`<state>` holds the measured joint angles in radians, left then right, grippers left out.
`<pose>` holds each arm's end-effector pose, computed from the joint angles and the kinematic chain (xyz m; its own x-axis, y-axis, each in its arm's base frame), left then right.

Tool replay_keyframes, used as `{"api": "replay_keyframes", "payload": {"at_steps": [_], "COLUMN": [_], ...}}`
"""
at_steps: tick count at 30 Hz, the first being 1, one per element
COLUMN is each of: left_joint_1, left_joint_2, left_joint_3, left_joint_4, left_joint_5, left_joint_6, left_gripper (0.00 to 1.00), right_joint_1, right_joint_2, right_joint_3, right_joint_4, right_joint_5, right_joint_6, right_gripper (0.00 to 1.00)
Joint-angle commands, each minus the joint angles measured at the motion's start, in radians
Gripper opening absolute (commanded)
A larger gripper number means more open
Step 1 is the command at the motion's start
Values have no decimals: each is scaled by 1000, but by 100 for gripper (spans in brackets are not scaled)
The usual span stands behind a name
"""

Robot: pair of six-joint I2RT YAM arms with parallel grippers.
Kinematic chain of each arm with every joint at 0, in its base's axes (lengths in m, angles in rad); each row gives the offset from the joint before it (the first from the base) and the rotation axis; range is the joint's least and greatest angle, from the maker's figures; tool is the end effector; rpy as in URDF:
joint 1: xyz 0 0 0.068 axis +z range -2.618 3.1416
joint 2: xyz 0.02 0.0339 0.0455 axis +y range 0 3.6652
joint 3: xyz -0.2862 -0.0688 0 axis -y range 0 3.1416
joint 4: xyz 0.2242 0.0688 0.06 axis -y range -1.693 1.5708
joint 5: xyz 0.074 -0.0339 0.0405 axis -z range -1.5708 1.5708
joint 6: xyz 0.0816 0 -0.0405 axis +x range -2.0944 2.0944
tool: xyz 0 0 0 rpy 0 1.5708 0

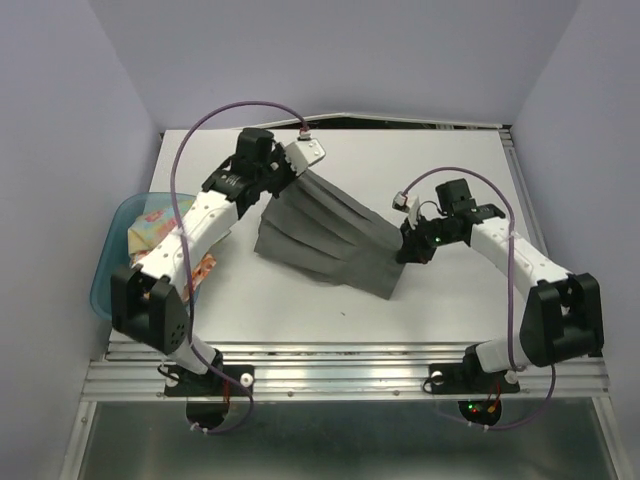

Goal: Fold and stack the skirts
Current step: Fold the skirt

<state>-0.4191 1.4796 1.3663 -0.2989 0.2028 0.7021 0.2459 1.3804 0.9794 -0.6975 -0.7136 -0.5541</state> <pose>0.3263 -0.1633 0.3711 0.0869 0.6538 -0.7516 0.6694 0.5205 0.5301 0.2367 0.1145 0.2414 -0.4857 -0.5320 -0.6936 -0.8566 0.4478 0.2563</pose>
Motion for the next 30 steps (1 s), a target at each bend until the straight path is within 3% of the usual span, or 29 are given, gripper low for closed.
{"api": "replay_keyframes", "payload": {"at_steps": [1,6,9,14,15,16,18,20,21,24,25,26,30], "left_joint_1": [16,16,19,25,25,28,32,40,42,43,43,45,54], "left_joint_2": [103,365,540,732,748,763,788,768,746,632,596,525,371], "left_joint_3": [172,339,491,562,571,598,638,694,685,653,622,605,504], "left_joint_4": [127,146,113,145,155,161,164,133,133,106,77,58,-48], "left_joint_5": [-74,-83,-95,-114,-117,-126,-149,-140,-143,-152,-158,-161,-172], "left_joint_6": [17,4,-16,-26,-33,-55,-93,-128,-138,-167,-185,-212,-303], "left_gripper": [0,0,0,5,10,29,51,65,78,79,80,87,87], "right_joint_1": [-51,-109,-174,-258,-258,-258,-258,-258,-258,-258,-258,-258,-267], "right_joint_2": [97,299,493,804,837,882,902,902,898,852,833,785,660], "right_joint_3": [102,197,318,605,628,646,673,682,685,686,686,685,697], "right_joint_4": [-138,-194,-293,-500,-505,-502,-461,-396,-379,-367,-364,-358,-294], "right_joint_5": [-102,-158,-201,-299,-305,-305,-317,-320,-319,-310,-297,-256,-113], "right_joint_6": [-89,-177,-263,-300,-287,-264,-192,-89,-63,23,46,96,239], "right_gripper": [1,1,4,11,13,14,19,33,42,61,64,66,78]}}
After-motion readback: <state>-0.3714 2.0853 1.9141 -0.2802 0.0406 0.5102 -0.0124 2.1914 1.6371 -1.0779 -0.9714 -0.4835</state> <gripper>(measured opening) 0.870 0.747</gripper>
